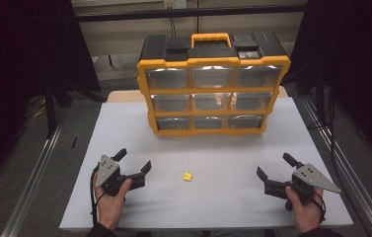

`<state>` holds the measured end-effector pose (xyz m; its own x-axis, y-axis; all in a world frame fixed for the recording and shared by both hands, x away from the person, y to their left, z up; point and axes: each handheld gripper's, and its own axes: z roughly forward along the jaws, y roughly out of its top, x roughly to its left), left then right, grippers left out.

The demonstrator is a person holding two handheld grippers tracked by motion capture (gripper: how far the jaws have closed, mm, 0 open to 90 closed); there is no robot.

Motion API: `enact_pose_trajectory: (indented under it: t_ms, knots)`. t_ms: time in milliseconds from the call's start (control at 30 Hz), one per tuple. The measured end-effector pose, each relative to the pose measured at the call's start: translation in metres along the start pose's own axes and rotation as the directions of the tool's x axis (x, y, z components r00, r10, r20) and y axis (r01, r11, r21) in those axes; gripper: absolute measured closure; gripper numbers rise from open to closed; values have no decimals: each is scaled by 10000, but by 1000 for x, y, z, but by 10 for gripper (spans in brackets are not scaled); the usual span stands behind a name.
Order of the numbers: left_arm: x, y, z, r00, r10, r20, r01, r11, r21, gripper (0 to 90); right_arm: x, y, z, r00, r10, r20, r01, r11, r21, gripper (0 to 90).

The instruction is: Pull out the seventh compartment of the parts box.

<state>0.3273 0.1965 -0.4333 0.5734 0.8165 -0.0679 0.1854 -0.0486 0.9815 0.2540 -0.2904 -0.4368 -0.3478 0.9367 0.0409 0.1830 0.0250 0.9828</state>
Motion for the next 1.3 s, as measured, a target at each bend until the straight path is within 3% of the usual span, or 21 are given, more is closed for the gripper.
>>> enact_pose_trajectory:
  t_ms: [200,267,300,367,433,500,567,633,667,767,833,867,1000,1133,1233,1300]
  knots:
    - [1,5,7,9997,223,-47,-223,9996,-165,13,0,0,0,10000,-11,-18,11,10000,-40,1]
    - [1,7,9,9985,506,-203,-511,9984,-254,10,0,0,0,10000,-6,-10,6,10000,-14,0]
    - [2,9,10,9996,289,-59,-290,9993,-248,10,0,0,0,10000,39,-29,-39,10000,11,0]
    - [3,15,10,9997,227,134,-224,9994,-258,12,0,0,0,10000,62,-7,-62,10000,-46,0]
    - [2,20,12,9984,544,-121,-549,9975,-448,15,0,0,0,9999,118,9,-118,9999,-28,0]
    - [2,22,16,9986,527,-29,-528,9976,-452,17,0,0,0,9999,100,10,-100,9999,-34,0]
    - [2,25,20,9967,799,-113,-803,9960,-394,18,0,0,0,10000,82,-8,-82,10000,-47,0]
    - [1,27,25,9927,1200,-96,-1202,9923,-294,18,0,0,0,10000,86,-5,-86,10000,-50,0]
    - [-1,27,27,9926,1216,-56,-1217,9922,-263,18,0,0,0,10000,85,-6,-85,9999,-54,0]
    - [-2,29,33,9845,1753,-2,-1753,9845,-39,19,0,0,1,10000,99,-10,-99,9999,-40,0]
    - [-5,29,38,9828,1844,54,-1844,9829,-14,19,0,0,1,9999,103,-11,-103,9999,-46,0]
    - [-6,29,39,9799,1992,125,-1992,9800,17,19,0,0,0,9999,136,-14,-136,9999,-42,0]
    - [-10,31,45,9571,2895,142,-2897,9571,97,20,0,0,0,9999,125,-29,-125,9999,-50,0]
    - [-12,32,53,9459,3239,187,-3244,9450,413,26,0,0,1,9999,112,-50,-112,9999,-53,0]
    - [-14,34,61,9282,3717,167,-3721,9272,430,28,1,0,1,9999,121,-72,-122,9999,-61,0]
    - [-16,35,64,9197,3919,237,-3926,9181,539,28,1,0,1,9999,99,-85,-100,9999,-69,0]
